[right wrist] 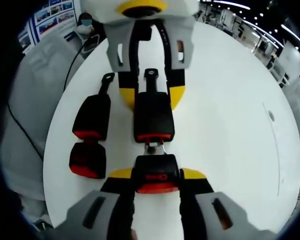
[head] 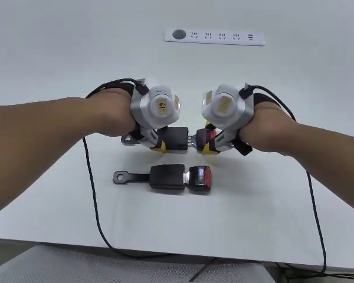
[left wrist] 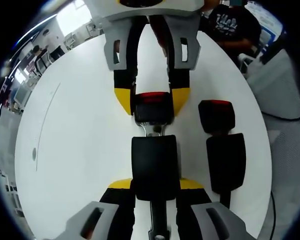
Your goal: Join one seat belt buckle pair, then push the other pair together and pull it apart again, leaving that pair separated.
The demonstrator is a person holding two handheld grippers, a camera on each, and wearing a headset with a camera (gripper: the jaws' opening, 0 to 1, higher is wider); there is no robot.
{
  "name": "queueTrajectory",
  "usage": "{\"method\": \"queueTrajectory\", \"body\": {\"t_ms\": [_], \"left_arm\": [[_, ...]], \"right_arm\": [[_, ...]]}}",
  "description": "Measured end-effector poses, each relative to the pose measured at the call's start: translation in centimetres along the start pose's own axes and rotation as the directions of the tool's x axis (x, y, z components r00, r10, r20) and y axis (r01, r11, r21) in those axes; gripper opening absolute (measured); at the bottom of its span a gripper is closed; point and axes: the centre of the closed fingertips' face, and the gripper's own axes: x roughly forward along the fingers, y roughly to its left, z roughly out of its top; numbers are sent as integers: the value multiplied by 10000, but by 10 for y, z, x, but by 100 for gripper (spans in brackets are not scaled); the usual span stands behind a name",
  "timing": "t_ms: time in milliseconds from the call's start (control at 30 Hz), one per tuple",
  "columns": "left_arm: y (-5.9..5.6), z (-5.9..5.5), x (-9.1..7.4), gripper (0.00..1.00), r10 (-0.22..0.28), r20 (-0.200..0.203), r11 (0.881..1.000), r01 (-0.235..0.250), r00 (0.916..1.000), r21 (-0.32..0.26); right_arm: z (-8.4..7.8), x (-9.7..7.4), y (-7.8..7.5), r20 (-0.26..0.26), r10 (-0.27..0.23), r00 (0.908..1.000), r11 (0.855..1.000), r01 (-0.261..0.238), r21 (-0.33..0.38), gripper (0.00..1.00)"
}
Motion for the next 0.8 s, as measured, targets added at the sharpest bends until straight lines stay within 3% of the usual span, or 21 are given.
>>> {"method": "queueTrajectory", "body": {"t_ms": [133,300,800], "left_arm": [[0,-1,-1,31,46,73,10000,-46,10000,-23],[1,-3,-1,31,95,363,9997,-88,9993,-214],[1,-2,1,31,24,58,9996,-22,10000,-273]], "right_arm": [[12,6,2,4,-137,9999,9999,137,-60,33],[9,7,0,80,-79,9999,10000,79,-2,33],[5,8,1,189,80,9998,10000,-79,-51,34]]}}
